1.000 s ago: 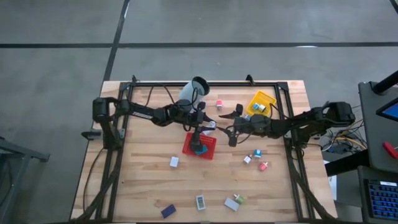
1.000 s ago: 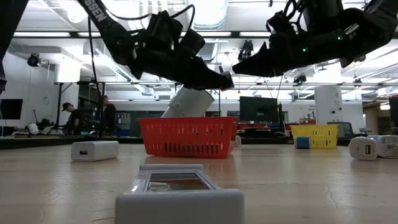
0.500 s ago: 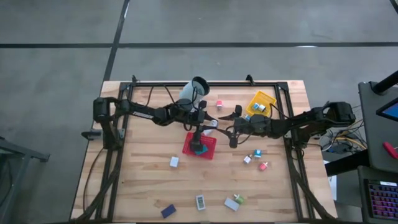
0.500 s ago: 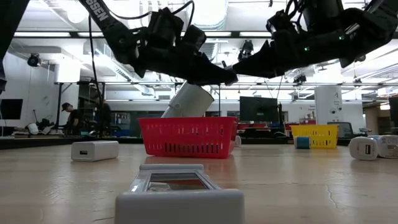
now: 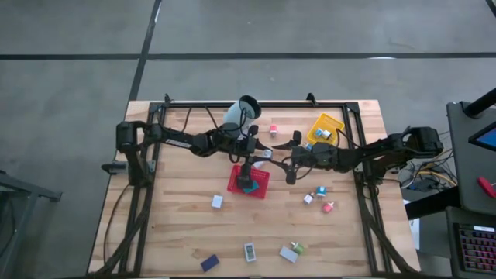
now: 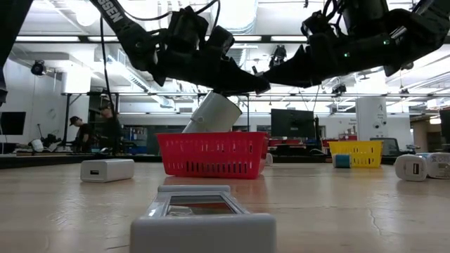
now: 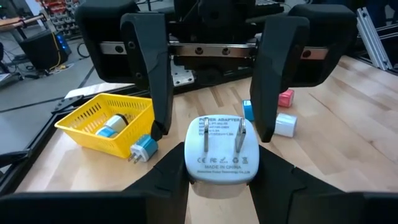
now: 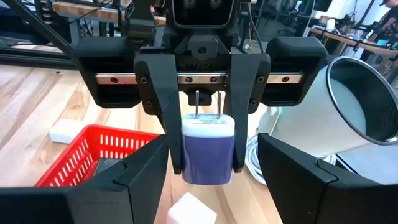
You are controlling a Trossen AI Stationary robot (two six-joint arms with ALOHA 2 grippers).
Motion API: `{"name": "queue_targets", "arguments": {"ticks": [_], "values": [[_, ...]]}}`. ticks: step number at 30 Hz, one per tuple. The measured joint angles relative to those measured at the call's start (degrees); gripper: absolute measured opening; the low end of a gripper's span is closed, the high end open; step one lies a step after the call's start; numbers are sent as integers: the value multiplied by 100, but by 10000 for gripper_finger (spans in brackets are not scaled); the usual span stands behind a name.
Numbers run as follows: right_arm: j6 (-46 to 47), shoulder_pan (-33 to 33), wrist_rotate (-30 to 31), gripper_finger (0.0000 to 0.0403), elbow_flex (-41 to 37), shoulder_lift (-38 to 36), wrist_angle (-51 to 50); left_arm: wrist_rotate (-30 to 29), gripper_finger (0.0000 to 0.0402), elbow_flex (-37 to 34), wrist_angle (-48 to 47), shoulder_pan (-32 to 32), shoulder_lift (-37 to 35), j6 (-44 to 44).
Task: Pick & Place Office items
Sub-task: Put the violet charger adapter into the yellow basket
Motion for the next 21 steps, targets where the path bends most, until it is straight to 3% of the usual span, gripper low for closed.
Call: {"name": "queue_targets", "arguments": {"ticks": [21], "values": [[-50, 2, -59, 223, 92, 0, -32, -20, 128, 11, 85, -73, 0, 44]]}}
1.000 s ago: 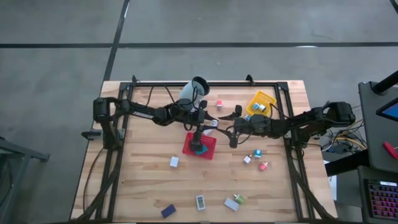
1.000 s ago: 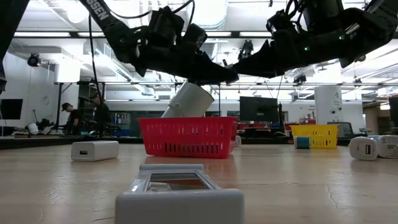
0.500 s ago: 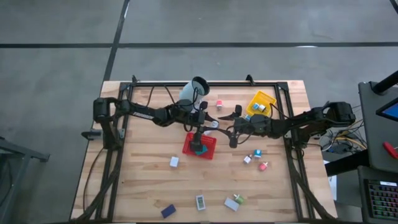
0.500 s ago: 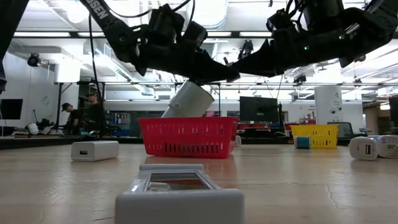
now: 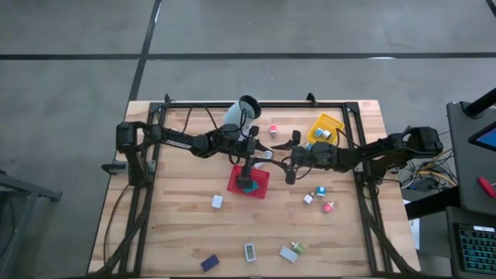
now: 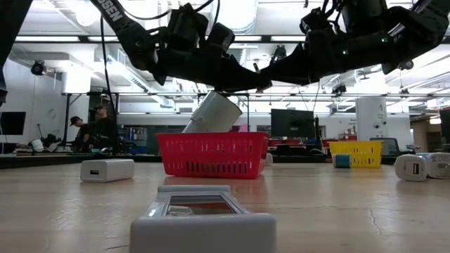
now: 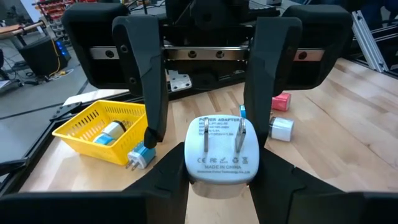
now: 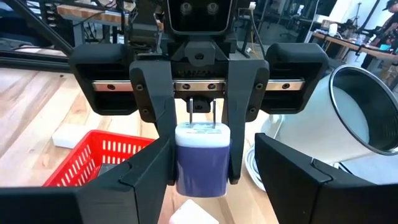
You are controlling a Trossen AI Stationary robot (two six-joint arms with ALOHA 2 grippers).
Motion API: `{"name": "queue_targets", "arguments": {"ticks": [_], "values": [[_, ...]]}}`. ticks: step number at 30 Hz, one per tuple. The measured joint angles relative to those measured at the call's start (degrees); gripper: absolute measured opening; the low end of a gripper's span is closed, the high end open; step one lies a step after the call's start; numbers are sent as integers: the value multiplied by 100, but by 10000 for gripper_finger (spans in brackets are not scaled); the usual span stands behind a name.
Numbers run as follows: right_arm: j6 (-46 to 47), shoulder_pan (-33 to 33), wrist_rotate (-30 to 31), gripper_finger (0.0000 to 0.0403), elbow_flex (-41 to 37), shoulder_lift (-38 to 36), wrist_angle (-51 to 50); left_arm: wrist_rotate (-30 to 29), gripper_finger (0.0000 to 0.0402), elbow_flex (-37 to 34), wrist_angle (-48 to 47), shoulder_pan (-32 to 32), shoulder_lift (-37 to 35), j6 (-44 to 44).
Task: Pick & Place Office items
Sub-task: Put the violet charger adapter into the yellow basket
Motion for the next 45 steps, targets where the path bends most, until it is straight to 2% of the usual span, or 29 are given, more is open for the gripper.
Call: {"name": "queue_targets", "arguments": {"ticks": [28, 34, 40, 45], "values": [[4, -1, -110, 219, 120, 26, -62, -11, 128, 2, 129, -4, 1, -44], [4, 0, -110, 185, 155, 26, -153, -26, 128, 2, 129, -4, 1, -44], [-37, 0, -125, 115, 155, 26, -165, -9, 128, 0, 123, -4, 1, -42], [-90, -2, -210, 111, 155, 26, -168, -5, 128, -2, 125, 0, 1, -33]]}}
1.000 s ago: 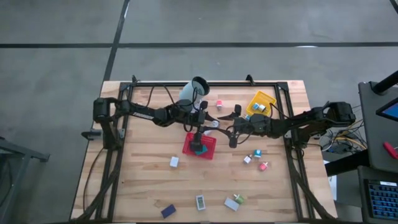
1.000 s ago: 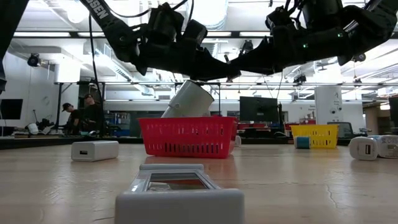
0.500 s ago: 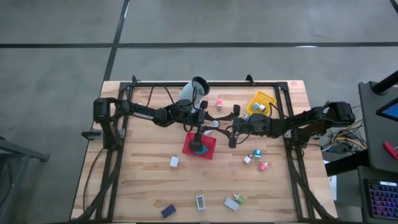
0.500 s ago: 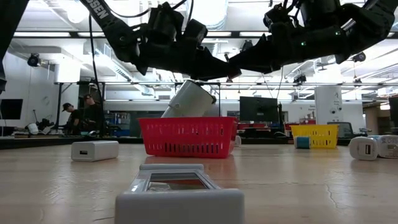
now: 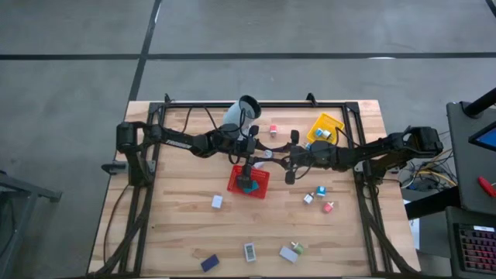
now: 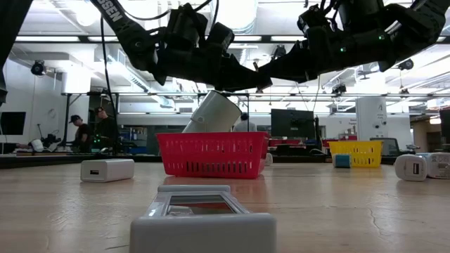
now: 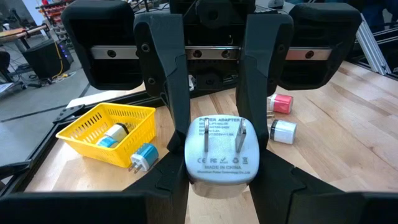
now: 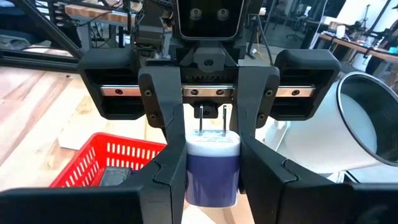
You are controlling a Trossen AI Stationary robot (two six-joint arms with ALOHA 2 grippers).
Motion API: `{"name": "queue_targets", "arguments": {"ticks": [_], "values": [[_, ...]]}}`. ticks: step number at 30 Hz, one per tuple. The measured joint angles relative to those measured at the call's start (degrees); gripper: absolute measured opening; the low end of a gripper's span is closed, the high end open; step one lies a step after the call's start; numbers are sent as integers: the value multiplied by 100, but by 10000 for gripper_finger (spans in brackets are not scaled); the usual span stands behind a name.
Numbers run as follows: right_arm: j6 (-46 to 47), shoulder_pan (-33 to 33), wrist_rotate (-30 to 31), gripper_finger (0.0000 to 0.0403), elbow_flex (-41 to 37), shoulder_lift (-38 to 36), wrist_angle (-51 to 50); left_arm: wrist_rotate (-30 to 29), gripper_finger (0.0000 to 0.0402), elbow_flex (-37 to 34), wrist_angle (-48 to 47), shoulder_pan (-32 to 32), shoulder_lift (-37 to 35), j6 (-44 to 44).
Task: Pick & Place Office items
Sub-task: Put the violet charger adapter into the yellow basket
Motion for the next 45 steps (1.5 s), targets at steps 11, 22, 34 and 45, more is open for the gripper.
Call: {"name": "queue_targets", "arguments": {"ticks": [11, 22, 34, 45], "values": [[-54, 2, 33, 111, -9, 0, -151, 33, 128, 73, -9, -5, 142, 9], [-115, 15, 238, 111, -28, 2, -144, 71, 128, 155, -91, -22, 197, 75], [-122, 17, 236, 111, -28, 4, -130, 73, 128, 149, -85, -26, 197, 73], [-122, 17, 216, 111, -37, 7, -111, 88, 128, 118, -61, -27, 197, 73]]}}
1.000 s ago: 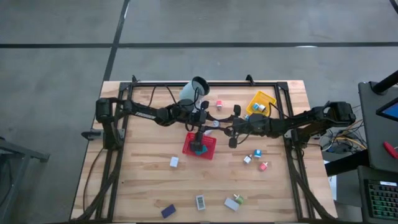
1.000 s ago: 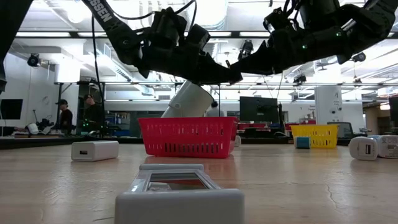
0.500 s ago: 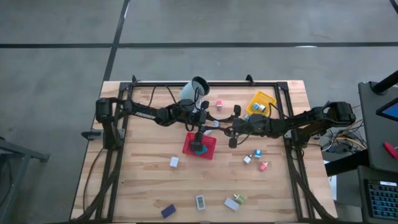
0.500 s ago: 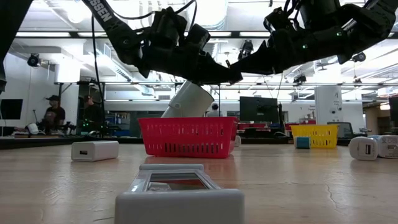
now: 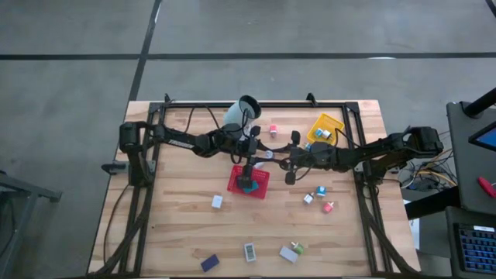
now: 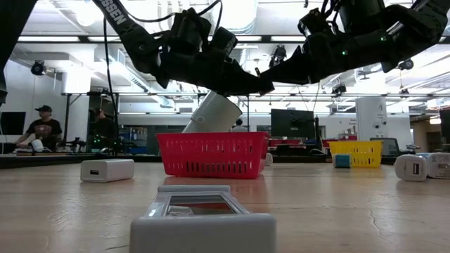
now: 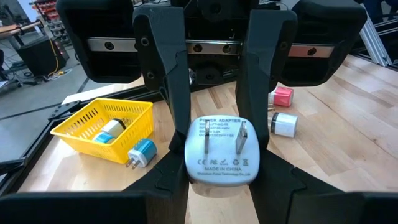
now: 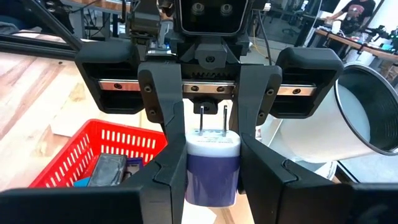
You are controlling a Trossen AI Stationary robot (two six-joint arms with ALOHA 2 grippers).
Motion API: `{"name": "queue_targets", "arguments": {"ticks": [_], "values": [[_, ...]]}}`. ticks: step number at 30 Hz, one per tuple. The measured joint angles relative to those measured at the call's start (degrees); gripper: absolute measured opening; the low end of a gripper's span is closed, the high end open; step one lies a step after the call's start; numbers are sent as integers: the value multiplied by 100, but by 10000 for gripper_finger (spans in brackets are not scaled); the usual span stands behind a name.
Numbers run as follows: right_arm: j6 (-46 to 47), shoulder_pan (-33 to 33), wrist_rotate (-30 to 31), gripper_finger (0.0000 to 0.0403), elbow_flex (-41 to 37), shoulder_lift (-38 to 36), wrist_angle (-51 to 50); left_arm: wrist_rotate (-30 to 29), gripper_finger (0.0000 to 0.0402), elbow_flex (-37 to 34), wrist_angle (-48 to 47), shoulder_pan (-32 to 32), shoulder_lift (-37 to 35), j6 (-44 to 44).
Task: Pick & Place Office items
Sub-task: Put the violet charger adapter into the yellow basket
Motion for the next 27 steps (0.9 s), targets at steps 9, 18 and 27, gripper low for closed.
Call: {"name": "queue_targets", "arguments": {"ticks": [9, 18, 27], "values": [[-13, 0, -3, 111, -2, 0, 2, 17, 128, -4, -29, -2, -2, 4], [-93, 2, -66, 111, -1, 12, 44, 51, 239, -4, -496, -17, -22, -76], [-85, 0, 5, 111, 0, 2, 28, 66, 324, -9, -731, -17, -22, -107]]}}
